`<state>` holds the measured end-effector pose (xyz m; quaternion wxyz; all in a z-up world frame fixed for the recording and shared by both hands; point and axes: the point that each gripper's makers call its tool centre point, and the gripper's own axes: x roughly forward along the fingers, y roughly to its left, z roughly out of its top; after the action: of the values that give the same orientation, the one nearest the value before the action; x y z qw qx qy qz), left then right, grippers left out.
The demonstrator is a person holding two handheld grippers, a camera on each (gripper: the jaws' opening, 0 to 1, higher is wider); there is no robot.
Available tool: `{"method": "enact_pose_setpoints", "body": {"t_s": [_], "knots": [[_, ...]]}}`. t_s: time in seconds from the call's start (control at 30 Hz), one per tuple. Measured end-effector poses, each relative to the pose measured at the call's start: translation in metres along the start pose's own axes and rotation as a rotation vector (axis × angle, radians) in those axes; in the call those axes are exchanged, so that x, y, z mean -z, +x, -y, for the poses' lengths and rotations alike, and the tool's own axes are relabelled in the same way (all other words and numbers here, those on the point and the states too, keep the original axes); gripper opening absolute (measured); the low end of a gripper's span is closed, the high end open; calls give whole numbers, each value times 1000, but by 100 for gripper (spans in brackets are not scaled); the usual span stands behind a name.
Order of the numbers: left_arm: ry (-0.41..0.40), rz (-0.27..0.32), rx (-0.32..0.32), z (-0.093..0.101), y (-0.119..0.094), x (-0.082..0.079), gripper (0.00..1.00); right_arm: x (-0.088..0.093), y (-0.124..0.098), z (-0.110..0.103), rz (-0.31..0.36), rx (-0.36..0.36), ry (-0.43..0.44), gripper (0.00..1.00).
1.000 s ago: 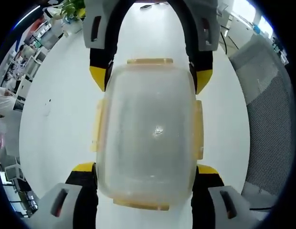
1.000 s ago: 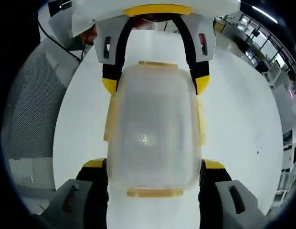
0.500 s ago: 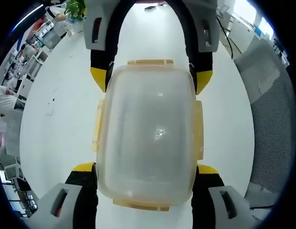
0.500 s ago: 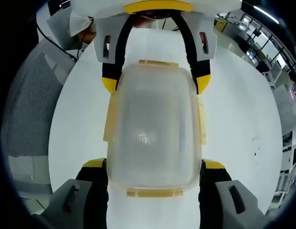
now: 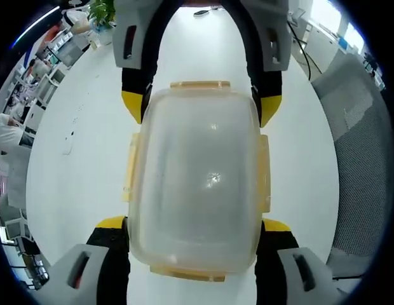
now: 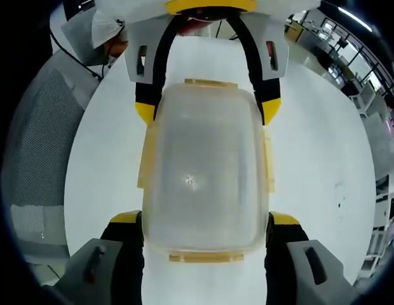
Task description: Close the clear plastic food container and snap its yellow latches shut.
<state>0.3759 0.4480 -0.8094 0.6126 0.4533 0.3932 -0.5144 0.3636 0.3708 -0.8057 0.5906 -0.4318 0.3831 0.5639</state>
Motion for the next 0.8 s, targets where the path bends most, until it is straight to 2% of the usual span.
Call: {"method": "enact_pose_setpoints", "body": {"t_s": [0.27,0.37,0.53,0.7,0.8], "knots": [[10,-1,11,0,0,0,80,0,-1,0,26,-7,0,77],[14,8,8,0,0,0,80,-1,-2,-1,59,-6,4,77],[69,1,-10,1,2,4,81,-2,-2,0,121,16,33,79],[38,73,-39,-1,0,0,81,-2,0,1,163,66,65,79],[6,101,-63,-2,-1,1,81,-2,-2,5,197,119,95,78]]}}
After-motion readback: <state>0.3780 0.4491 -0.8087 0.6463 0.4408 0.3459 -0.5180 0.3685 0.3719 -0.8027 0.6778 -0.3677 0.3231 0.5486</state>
